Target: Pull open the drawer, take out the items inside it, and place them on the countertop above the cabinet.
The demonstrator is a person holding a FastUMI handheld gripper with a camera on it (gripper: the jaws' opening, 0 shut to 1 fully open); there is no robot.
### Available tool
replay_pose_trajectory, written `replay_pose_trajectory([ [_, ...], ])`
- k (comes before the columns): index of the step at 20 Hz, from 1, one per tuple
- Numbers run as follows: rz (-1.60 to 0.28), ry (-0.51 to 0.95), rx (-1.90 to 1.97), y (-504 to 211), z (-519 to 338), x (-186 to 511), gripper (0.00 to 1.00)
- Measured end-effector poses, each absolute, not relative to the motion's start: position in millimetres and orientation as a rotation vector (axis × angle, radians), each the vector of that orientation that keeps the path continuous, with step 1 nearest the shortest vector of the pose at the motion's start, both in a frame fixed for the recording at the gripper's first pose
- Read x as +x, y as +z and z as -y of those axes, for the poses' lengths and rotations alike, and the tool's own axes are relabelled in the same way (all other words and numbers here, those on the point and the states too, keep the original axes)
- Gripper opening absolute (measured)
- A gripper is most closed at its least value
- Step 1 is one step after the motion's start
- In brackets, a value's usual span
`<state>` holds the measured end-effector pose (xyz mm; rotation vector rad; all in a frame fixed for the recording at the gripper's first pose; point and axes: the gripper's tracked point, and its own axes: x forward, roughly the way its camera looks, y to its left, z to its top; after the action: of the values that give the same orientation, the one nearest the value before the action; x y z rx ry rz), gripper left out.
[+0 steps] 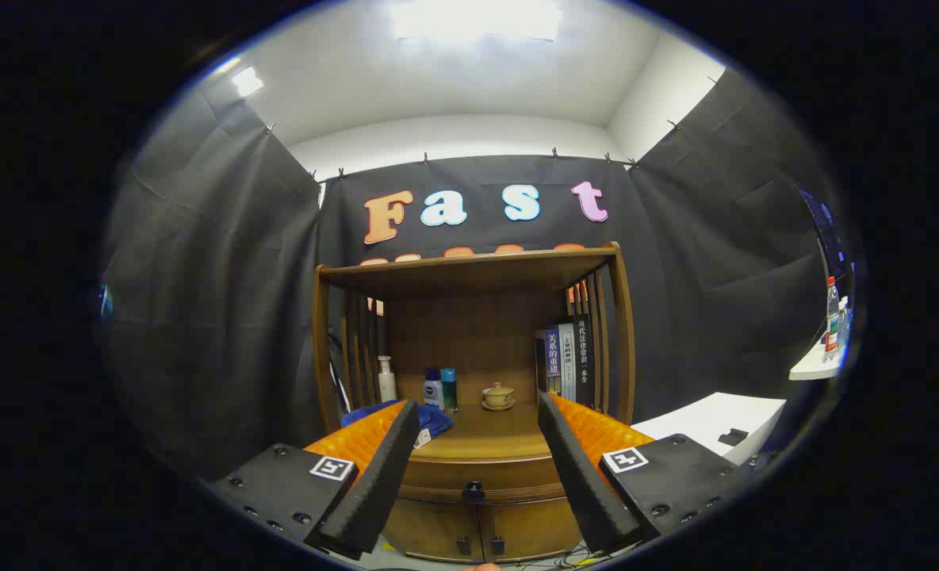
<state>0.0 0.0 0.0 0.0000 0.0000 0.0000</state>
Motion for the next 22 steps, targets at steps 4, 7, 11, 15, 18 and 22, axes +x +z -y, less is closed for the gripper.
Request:
replay_pose_trajectory([
  [4, 0.006, -0.004, 0.003, 0, 2, 2, 0.98],
  [7, 0.023, -0.004, 0.004, 5, 3, 0, 0.98],
  [11, 0.024, -0.005, 0.01, 6, 5, 2, 0.98],
  [15, 0.01, 0.024, 0.015, 0, -4, 6, 0.98],
  [18, 0.011, 0.027, 0.014, 1, -2, 6, 0.98],
  [22, 0.035, 0.041, 0.032, 6, -5, 1, 0.98],
])
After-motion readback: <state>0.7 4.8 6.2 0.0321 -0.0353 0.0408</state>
